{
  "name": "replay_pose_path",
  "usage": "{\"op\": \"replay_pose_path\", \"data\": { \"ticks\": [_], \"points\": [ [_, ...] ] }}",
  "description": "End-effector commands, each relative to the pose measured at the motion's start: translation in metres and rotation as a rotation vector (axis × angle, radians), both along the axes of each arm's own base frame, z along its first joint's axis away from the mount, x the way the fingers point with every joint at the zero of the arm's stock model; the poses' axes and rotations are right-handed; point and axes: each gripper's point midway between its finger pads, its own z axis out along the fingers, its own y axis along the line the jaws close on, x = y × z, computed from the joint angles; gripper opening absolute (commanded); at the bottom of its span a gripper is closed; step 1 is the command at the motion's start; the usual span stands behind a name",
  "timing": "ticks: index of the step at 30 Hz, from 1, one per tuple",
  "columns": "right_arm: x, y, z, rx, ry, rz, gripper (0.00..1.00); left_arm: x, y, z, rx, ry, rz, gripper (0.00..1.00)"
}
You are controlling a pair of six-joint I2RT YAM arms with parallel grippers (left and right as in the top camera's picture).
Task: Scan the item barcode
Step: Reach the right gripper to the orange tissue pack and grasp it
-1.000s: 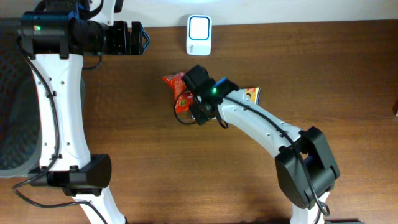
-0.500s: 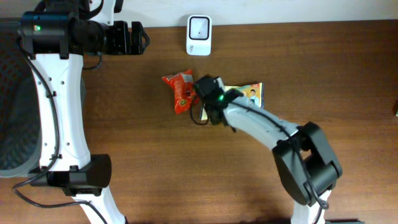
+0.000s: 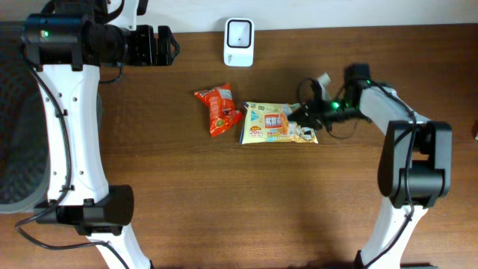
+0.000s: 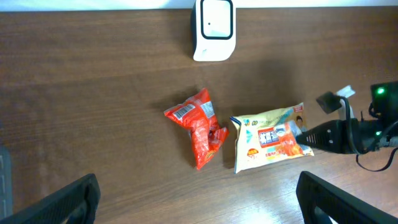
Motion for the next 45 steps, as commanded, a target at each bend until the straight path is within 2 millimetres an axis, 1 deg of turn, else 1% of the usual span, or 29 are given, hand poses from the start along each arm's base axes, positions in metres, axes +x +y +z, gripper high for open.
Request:
{"op": "replay_pose_path", "data": {
  "ticks": [1,2,3,4,5,6,7,8,9,10,11,12,13,14,16,19,21,23,24,25,27,28,30,31,33,34,36,39,45],
  "points": [
    [-0.011,-0.043,-0.028,-0.108,0.094,-0.084,0.39,-0.002,0.000,0.007,0.005,-0.025,-0.016,0.99],
    [-0.014,-0.060,-0.033,-0.176,0.124,-0.112,0.44,-0.002,0.000,0.007,0.005,-0.025,-0.016,0.99],
    [-0.013,-0.078,-0.030,-0.244,0.138,-0.139,0.49,-0.002,0.000,0.007,0.005,-0.025,-0.016,0.99],
    [-0.012,-0.088,-0.027,-0.289,0.141,-0.149,0.50,-0.002,0.000,0.007,0.005,-0.025,-0.016,0.99],
    [-0.009,-0.099,-0.014,-0.358,0.120,-0.150,0.52,-0.002,0.000,0.007,0.005,-0.025,-0.016,0.99],
    [-0.005,-0.104,0.000,-0.395,0.091,-0.143,0.54,-0.002,0.000,0.007,0.005,-0.025,-0.016,0.99],
    [0.001,-0.102,0.021,-0.406,0.035,-0.113,0.56,-0.002,0.000,0.007,0.005,-0.025,-0.016,0.99],
    [0.005,-0.094,0.041,-0.415,-0.024,-0.068,0.56,-0.002,0.000,0.007,0.005,-0.025,-0.016,0.99],
    [0.006,-0.086,0.052,-0.419,-0.055,-0.037,0.56,-0.002,0.000,0.007,0.005,-0.025,-0.016,0.99],
    [0.007,-0.072,0.058,-0.425,-0.097,0.019,0.56,-0.002,0.000,0.007,0.005,-0.025,-0.016,0.99],
    [0.006,-0.057,0.055,-0.439,-0.144,0.097,0.56,-0.002,0.000,0.007,0.005,-0.025,-0.016,0.99],
    [0.003,-0.049,0.050,-0.455,-0.169,0.151,0.56,-0.002,0.000,0.007,0.005,-0.025,-0.016,0.99],
    [-0.002,-0.040,0.038,-0.504,-0.174,0.220,0.56,-0.002,0.000,0.007,0.005,-0.025,-0.016,0.99],
    [-0.006,-0.037,0.022,-0.578,-0.153,0.265,0.56,-0.002,0.000,0.007,0.005,-0.025,-0.016,0.99],
    [-0.013,-0.036,0.000,-0.691,-0.120,0.329,0.56,-0.002,0.000,0.007,0.005,-0.025,-0.016,0.99],
    [-0.018,-0.030,-0.014,-0.723,-0.104,0.368,0.54,-0.002,0.000,0.007,0.005,-0.025,-0.016,0.99],
    [-0.019,-0.031,-0.022,-0.722,-0.091,0.373,0.53,-0.002,0.000,0.007,0.005,-0.026,-0.016,0.99],
    [-0.021,-0.030,-0.028,-0.720,-0.092,0.373,0.47,-0.002,0.000,0.007,0.005,-0.025,-0.016,0.99],
    [-0.021,-0.027,-0.027,-0.704,-0.095,0.372,0.45,-0.002,0.000,0.007,0.005,-0.025,-0.016,0.99],
    [-0.020,-0.020,-0.025,-0.664,-0.102,0.369,0.39,-0.002,0.000,0.007,0.005,-0.025,-0.016,0.99],
    [-0.020,-0.005,-0.017,-0.563,-0.116,0.358,0.10,-0.002,0.000,0.007,0.005,-0.025,-0.016,0.99],
    [-0.020,0.011,-0.007,-0.456,-0.128,0.350,0.04,-0.002,0.000,0.007,0.005,-0.025,-0.016,0.99],
    [-0.020,0.048,0.030,-0.162,-0.166,0.328,0.04,-0.002,0.000,0.007,0.005,-0.025,-0.016,0.99],
    [-0.019,0.064,0.055,-0.005,-0.188,0.316,0.04,-0.002,0.000,0.007,0.005,-0.025,-0.016,0.99],
    [-0.018,0.077,0.093,0.219,-0.214,0.294,0.04,-0.002,0.000,0.007,0.005,-0.025,-0.016,0.99],
    [-0.019,0.079,0.105,0.296,-0.218,0.285,0.04,-0.002,0.000,0.007,0.005,-0.025,-0.016,0.99],
    [-0.019,0.082,0.116,0.357,-0.221,0.280,0.04,-0.002,0.000,0.007,0.005,-0.025,-0.016,0.99],
    [-0.021,0.084,0.140,0.499,-0.202,0.261,0.04,-0.002,0.000,0.007,0.005,-0.025,-0.016,0.99],
    [-0.021,0.085,0.139,0.492,-0.229,0.272,0.04,-0.002,0.000,0.007,0.005,-0.025,-0.016,0.99]
  ]
}}
